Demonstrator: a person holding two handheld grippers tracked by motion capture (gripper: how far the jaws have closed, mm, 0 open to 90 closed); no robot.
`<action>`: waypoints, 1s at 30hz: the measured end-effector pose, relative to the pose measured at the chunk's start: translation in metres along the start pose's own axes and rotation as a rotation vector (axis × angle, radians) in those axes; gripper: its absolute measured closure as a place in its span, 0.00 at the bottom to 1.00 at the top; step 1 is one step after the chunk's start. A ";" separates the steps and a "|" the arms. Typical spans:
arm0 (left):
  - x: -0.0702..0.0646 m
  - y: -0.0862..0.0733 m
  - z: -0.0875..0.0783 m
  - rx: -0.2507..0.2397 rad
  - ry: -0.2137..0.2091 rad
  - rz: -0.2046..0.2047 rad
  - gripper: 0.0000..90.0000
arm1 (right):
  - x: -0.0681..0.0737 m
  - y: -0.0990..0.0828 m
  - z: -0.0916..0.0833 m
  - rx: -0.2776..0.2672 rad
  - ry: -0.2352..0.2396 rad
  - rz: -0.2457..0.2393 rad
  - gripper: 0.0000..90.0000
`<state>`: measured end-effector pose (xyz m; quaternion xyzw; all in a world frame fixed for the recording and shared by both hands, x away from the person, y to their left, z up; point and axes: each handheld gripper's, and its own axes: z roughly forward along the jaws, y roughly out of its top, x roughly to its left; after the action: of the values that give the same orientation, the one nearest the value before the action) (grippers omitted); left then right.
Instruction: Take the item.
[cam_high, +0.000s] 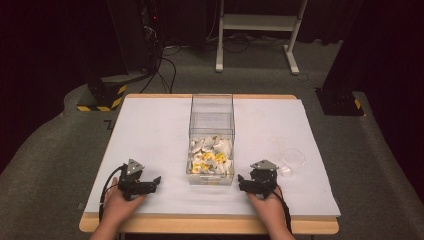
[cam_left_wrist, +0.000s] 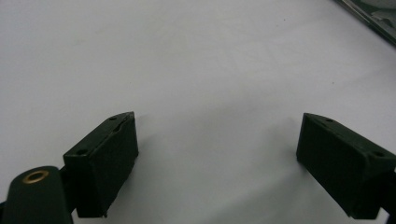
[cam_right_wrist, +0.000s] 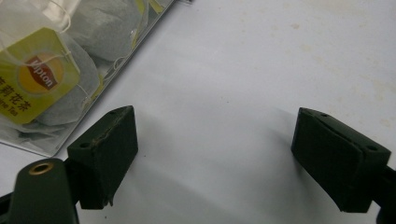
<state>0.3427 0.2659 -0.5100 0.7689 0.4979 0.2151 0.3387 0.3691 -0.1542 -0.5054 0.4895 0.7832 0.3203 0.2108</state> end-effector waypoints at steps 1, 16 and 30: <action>0.000 0.000 0.000 0.000 0.000 0.002 0.14 | 0.000 0.000 0.000 0.000 0.000 0.000 0.16; 0.000 0.000 0.000 0.000 0.000 0.002 0.14 | 0.000 0.000 0.000 0.002 0.002 0.001 0.16; 0.000 0.000 0.000 0.000 0.000 0.002 0.14 | -0.002 0.000 -0.001 -0.002 0.010 0.010 0.16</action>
<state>0.3428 0.2660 -0.5100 0.7694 0.4971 0.2152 0.3385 0.3695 -0.1558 -0.5050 0.4915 0.7815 0.3246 0.2057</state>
